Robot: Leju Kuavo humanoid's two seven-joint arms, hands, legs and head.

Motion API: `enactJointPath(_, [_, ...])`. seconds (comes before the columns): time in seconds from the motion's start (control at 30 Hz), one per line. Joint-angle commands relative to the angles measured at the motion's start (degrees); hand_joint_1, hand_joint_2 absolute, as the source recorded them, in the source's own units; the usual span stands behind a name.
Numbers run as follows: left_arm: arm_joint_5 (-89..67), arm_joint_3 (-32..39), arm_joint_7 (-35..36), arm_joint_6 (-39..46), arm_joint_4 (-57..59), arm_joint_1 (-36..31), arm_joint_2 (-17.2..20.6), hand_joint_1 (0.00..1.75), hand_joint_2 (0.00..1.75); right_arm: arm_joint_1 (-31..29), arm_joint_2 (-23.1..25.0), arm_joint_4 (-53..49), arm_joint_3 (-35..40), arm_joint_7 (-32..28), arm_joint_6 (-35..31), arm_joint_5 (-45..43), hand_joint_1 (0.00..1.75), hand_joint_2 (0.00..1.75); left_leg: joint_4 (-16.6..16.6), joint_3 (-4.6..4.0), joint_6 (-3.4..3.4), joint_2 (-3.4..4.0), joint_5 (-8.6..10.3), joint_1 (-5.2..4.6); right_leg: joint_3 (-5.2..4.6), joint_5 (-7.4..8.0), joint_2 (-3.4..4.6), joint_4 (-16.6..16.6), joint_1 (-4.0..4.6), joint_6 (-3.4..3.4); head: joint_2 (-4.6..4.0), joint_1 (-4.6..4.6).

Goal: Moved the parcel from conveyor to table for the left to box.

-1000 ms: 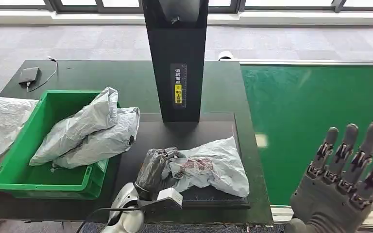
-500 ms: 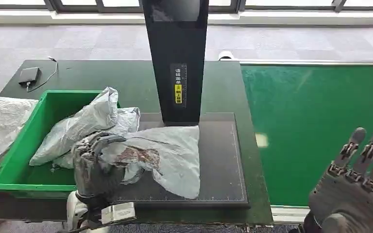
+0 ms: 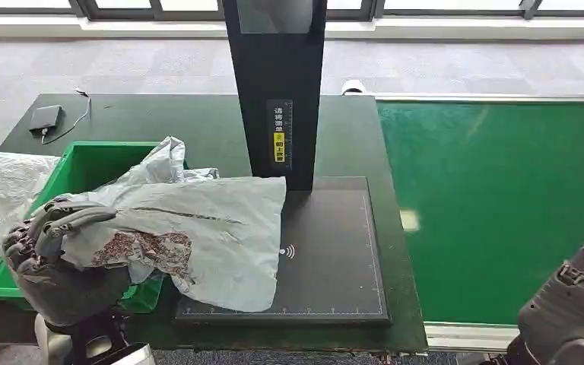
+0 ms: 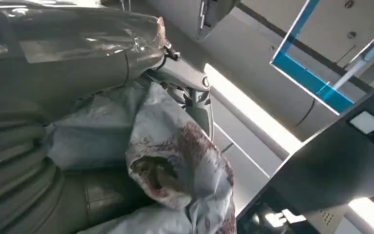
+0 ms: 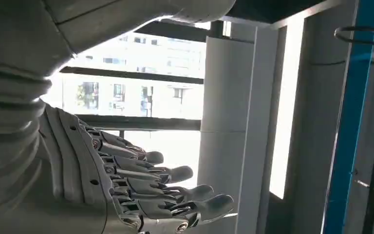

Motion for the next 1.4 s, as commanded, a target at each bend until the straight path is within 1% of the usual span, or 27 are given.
enactJointPath(0.03, [5.16, 2.06, 4.50, 1.97, 1.66, -8.70, 6.27, 1.75, 1.75, -0.99, 1.73, 2.58, -3.44, 0.15, -6.05, 0.57, 0.00, 1.75, -0.11, 0.07, -0.05, -0.11, 0.06, 0.06, 0.11, 0.01, -0.14, -0.09, 0.07, -0.12, 0.00, 0.00])
enactJointPath(0.13, [5.11, 3.80, 5.87, 0.80, 3.32, -14.53, 6.62, 1.75, 1.75, -1.21, 0.96, 2.91, -2.49, 0.15, -6.80, 0.40, 0.00, 1.75, -0.06, 0.03, -0.04, -0.14, 0.07, 0.06, 0.08, 0.02, -0.17, -0.05, 0.07, -0.09, 0.00, 0.00])
enactJointPath(0.17, [2.52, 4.82, 7.62, 0.70, 4.16, -17.07, 6.32, 1.75, 1.75, -1.25, 0.92, 3.08, -2.22, 0.15, -7.23, 0.60, 0.00, 1.75, -0.01, -0.02, -0.04, -0.15, 0.07, 0.06, 0.04, 0.02, -0.18, -0.01, 0.07, -0.07, 0.00, 0.00])
enactJointPath(0.2, [-1.05, 6.43, 10.48, 1.23, 5.41, -20.63, 5.99, 1.75, 1.75, -1.09, 0.97, 3.58, -2.09, 0.15, -9.00, 1.29, 0.00, 1.75, -0.05, -0.01, -0.05, -0.15, 0.10, 0.09, 0.06, 0.05, -0.19, -0.06, 0.10, -0.10, 0.00, -0.02])
enactJointPath(0.23, [-1.36, 8.06, 13.64, -0.38, 6.89, -23.87, 6.27, 1.75, 1.75, -0.83, 0.76, 4.35, -1.82, 0.15, -10.22, 2.02, 0.00, 1.75, 0.00, -0.04, -0.05, -0.19, 0.10, 0.09, 0.03, 0.03, -0.22, 0.00, 0.09, -0.08, 0.00, 0.00])
enactJointPath(0.27, [-3.09, 10.09, 15.59, -0.73, 8.21, -26.10, 6.04, 1.75, 1.75, -0.77, 1.16, 5.30, -2.22, 0.15, -11.98, 3.59, 0.00, 1.75, 0.01, -0.04, -0.07, -0.21, 0.12, 0.10, 0.04, 0.03, -0.24, 0.00, 0.10, -0.07, 0.00, 0.00])
enactJointPath(0.3, [-9.26, 13.86, 20.80, -0.63, 10.53, -29.01, 5.21, 1.75, 1.75, -0.77, 1.38, 5.98, -2.76, 0.15, -11.42, 2.39, 0.00, 1.75, -0.03, -0.03, -0.09, -0.28, 0.19, 0.12, 0.07, 0.06, -0.32, -0.03, 0.11, -0.10, 0.00, -0.02])
enactJointPath(0.33, [-11.51, 17.30, 23.94, -2.00, 13.73, -31.64, 5.96, 1.75, 1.75, -0.98, 1.56, 6.83, -3.44, 0.15, -11.85, 3.24, 0.00, 1.75, -0.01, 0.01, -0.07, -0.20, 0.16, 0.10, 0.09, 0.06, -0.22, 0.00, 0.09, -0.05, 0.00, 0.00])
enactJointPath(0.37, [-11.97, 18.31, 24.54, -2.33, 14.84, -32.44, 6.38, 1.75, 1.75, -1.04, 1.47, 6.99, -3.62, 0.15, -11.73, 3.02, 0.00, 1.75, -0.07, 0.02, -0.08, -0.20, 0.21, 0.11, 0.11, 0.11, -0.24, -0.05, 0.11, -0.08, 0.00, 0.00])
enactJointPath(0.4, [-14.96, 21.48, 27.34, -2.06, 17.42, -33.59, 6.47, 1.75, 1.75, -1.34, 1.57, 7.79, -4.29, 0.15, -9.61, 1.80, 0.00, 1.75, -0.07, 0.07, -0.08, -0.12, 0.20, 0.10, 0.13, 0.12, -0.16, -0.03, 0.09, -0.08, 0.00, 0.00])
enactJointPath(0.43, [-15.04, 25.69, 27.77, -1.62, 21.16, -34.83, 7.45, 1.75, 1.75, -2.40, 1.88, 8.88, -5.54, 0.15, -7.65, 1.52, 0.00, 1.75, -0.15, 0.12, -0.11, -0.07, 0.25, 0.10, 0.14, 0.20, -0.12, -0.08, 0.09, -0.14, -0.02, -0.02])
enactJointPath(0.5, [-14.60, 29.40, 28.04, -1.24, 24.25, -35.45, 8.12, 1.75, 1.75, -3.41, 1.88, 9.75, -6.16, 0.15, -6.54, 1.46, 0.00, 1.75, -0.18, 0.16, -0.13, 0.03, 0.26, 0.09, 0.13, 0.24, 0.00, -0.09, 0.09, -0.15, 0.00, 0.00])
enactJointPath(0.57, [-14.55, 35.18, 28.03, -1.24, 28.00, -36.54, 8.86, 1.75, 1.75, -4.79, 1.88, 11.21, -6.51, 0.15, -4.59, 1.45, 0.00, 1.75, -0.27, 0.25, -0.20, 0.23, 0.31, 0.07, 0.10, 0.34, 0.21, -0.10, 0.07, -0.25, 0.00, 0.00])
enactJointPath(0.67, [-16.08, 41.40, 28.17, -1.55, 30.61, -37.11, 9.50, 1.75, 1.75, -6.44, 1.88, 13.86, -6.59, 0.15, -2.30, 2.22, 0.00, 1.75, -0.16, 0.21, -0.21, 0.22, 0.25, 0.11, 0.05, 0.27, 0.24, 0.04, 0.12, -0.22, -0.02, -0.02])
enactJointPath(0.7, [-16.52, 43.36, 28.41, -1.65, 31.24, -36.97, 9.62, 1.75, 1.75, -7.05, 1.88, 14.76, -6.52, 0.15, -1.69, 2.50, 0.00, 1.75, -0.23, 0.25, -0.24, 0.32, 0.29, 0.14, 0.05, 0.32, 0.35, -0.02, 0.14, -0.24, -0.02, -0.02])
enactJointPath(0.83, [-17.88, 49.18, 28.86, -1.98, 34.56, -35.39, 10.22, 1.75, 1.75, -8.69, 1.88, 18.25, -6.90, 0.15, -0.37, 3.96, 0.00, 1.75, -0.21, 0.25, -0.23, 0.38, 0.23, 0.17, 0.05, 0.27, 0.44, 0.02, 0.17, -0.24, 0.00, 0.00])
enactJointPath(0.9, [-18.14, 51.39, 28.11, -2.21, 37.17, -34.54, 10.73, 1.75, 1.75, -9.35, 1.88, 19.38, -7.36, 0.15, 0.40, 4.31, 0.00, 1.75, -0.16, 0.20, -0.23, 0.30, 0.20, 0.17, 0.03, 0.20, 0.36, 0.07, 0.16, -0.25, -0.02, 0.00])
enactJointPath(0.93, [-17.88, 53.11, 27.76, -1.98, 38.98, -34.35, 11.02, 1.75, 1.75, -9.64, 1.88, 19.99, -7.59, 0.15, 0.91, 4.73, 0.00, 1.75, -0.31, 0.32, -0.23, 0.36, 0.26, 0.14, 0.14, 0.26, 0.40, -0.06, 0.15, -0.28, 0.00, 0.00])
enactJointPath(1.03, [-15.52, 55.44, 25.97, -1.86, 42.14, -33.65, 11.58, 1.75, 1.75, -9.42, 1.88, 19.95, -7.75, 0.15, 1.57, 5.56, 0.00, 1.75, -0.14, 0.12, -0.24, 0.20, 0.20, 0.13, 0.01, 0.15, 0.26, 0.11, 0.12, -0.27, 0.00, 0.00])
enactJointPath(1.07, [-15.52, 55.44, 25.97, -1.86, 42.14, -33.65, 11.58, 1.75, 1.75, -9.42, 1.88, 19.95, -7.75, 0.15, 1.57, 5.56, 0.00, 1.75, -0.23, 0.19, -0.24, 0.29, 0.23, 0.13, 0.06, 0.21, 0.34, 0.02, 0.13, -0.29, 0.00, 0.00])
enactJointPath(1.2, [-15.53, 55.40, 25.95, -1.87, 42.09, -33.75, 11.24, 1.75, 1.75, -8.97, 1.88, 19.51, -7.68, 0.15, 1.63, 5.49, 0.00, 1.75, -0.07, -0.01, -0.24, 0.11, 0.21, 0.19, -0.05, 0.15, 0.16, 0.10, 0.19, -0.28, 0.00, 0.00])
enactJointPath(1.4, [-15.52, 55.34, 25.99, -1.90, 42.05, -33.91, 11.19, 1.75, 1.75, -8.95, 1.88, 19.49, -7.68, 0.15, 1.62, 5.48, 0.00, 1.75, -0.12, -0.01, -0.24, 0.12, 0.23, 0.20, -0.05, 0.19, 0.15, 0.04, 0.20, -0.30, 0.00, 0.00])
